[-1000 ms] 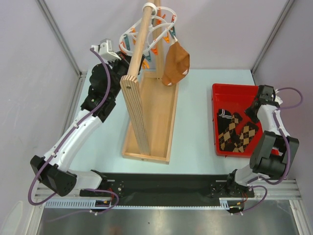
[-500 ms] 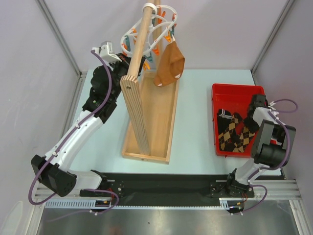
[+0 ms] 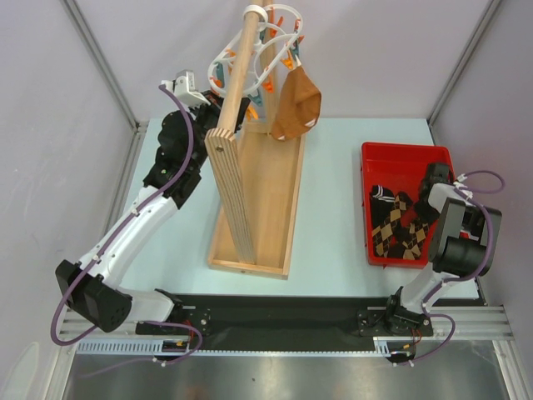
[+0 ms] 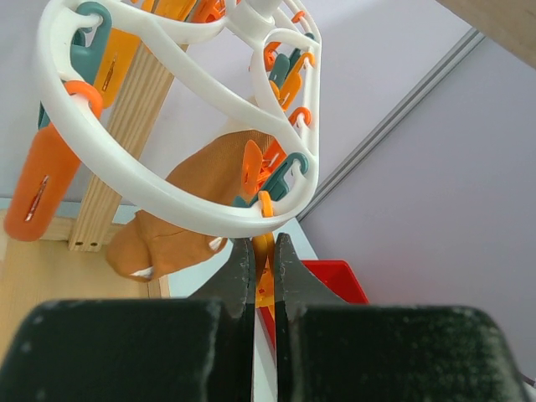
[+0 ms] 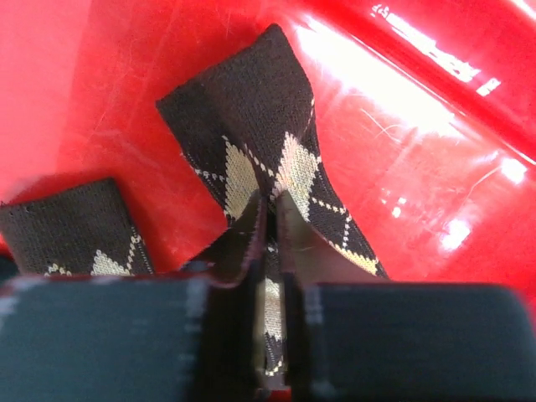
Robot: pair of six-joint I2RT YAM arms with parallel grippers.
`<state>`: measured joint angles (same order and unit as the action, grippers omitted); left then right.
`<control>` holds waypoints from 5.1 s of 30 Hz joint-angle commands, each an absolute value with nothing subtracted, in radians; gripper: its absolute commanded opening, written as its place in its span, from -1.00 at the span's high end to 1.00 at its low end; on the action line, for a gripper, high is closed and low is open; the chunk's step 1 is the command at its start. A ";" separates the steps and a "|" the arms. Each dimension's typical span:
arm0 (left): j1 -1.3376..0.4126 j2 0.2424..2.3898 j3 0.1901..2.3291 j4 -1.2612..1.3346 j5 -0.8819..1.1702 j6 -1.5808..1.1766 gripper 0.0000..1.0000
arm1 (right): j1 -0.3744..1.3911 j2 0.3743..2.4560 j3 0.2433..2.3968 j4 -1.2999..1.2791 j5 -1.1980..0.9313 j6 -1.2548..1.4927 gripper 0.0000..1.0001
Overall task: Clip the socks to the hanger
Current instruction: Pick up the sock from the bin, then clamp the sock onto the hanger, then open the clamp at the hanger.
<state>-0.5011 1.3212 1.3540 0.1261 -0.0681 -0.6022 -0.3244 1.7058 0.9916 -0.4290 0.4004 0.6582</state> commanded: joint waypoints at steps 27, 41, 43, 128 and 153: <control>-0.440 1.293 1.322 0.072 0.095 -0.666 1.00 | 0.099 1.276 1.468 -0.446 -0.534 0.028 1.00; -0.397 1.296 1.316 0.121 0.262 -0.739 1.00 | 0.399 1.486 1.681 -0.397 -0.819 -0.042 1.00; -0.390 1.296 1.312 0.124 0.285 -0.749 1.00 | 0.423 1.538 1.712 -0.390 -0.842 -0.020 1.00; -0.308 1.223 1.207 0.204 0.413 -0.828 0.18 | 0.492 1.614 1.467 0.566 -0.515 0.049 -0.15; -0.305 1.203 1.198 0.193 0.414 -0.821 0.18 | 0.617 1.756 1.479 0.822 -0.178 -0.115 -0.03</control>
